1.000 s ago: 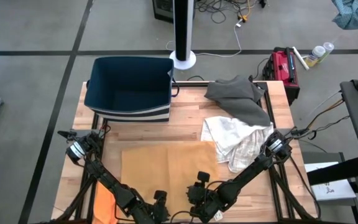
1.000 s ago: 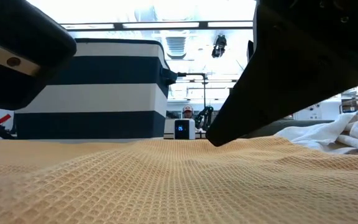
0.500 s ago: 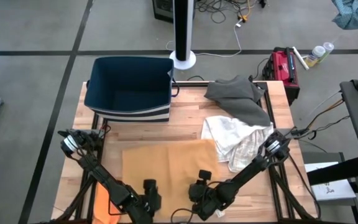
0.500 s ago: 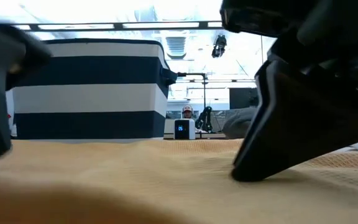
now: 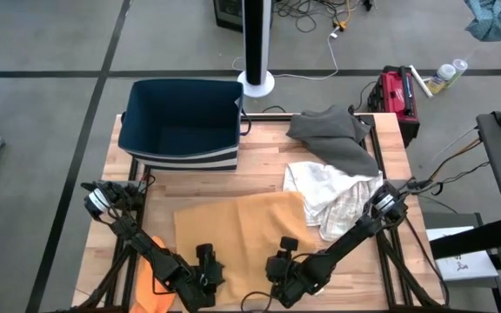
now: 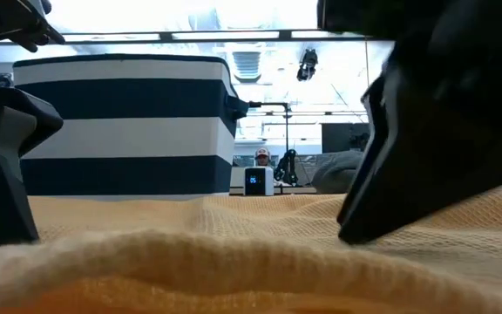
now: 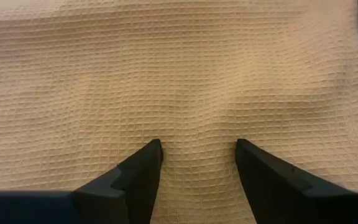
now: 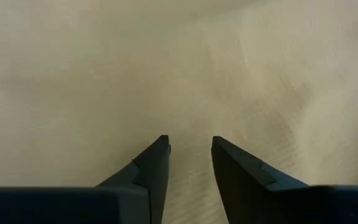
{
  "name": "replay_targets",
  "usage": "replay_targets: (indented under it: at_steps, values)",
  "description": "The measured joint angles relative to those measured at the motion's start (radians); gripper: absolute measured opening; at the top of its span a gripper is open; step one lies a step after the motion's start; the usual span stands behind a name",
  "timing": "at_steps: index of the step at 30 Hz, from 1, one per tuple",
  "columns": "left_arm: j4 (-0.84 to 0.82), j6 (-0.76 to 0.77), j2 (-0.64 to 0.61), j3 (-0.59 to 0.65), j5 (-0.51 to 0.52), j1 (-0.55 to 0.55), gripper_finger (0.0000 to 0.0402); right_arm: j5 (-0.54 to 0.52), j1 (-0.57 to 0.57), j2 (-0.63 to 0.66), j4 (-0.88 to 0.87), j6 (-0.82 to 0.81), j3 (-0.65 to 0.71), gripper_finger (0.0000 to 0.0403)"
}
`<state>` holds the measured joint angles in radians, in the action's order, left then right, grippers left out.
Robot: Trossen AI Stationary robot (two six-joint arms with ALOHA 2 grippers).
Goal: Fold towel
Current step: Fold the yellow kitchen towel
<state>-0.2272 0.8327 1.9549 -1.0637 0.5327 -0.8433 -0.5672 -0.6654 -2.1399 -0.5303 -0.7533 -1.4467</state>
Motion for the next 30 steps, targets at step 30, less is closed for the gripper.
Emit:
replay_targets:
  at_steps: [30]
  values:
    - [0.001,-0.051,-0.041,-0.011,0.110,-0.003,0.0226,0.115,-0.046,0.035,-0.286,-0.202,0.000,0.0126]
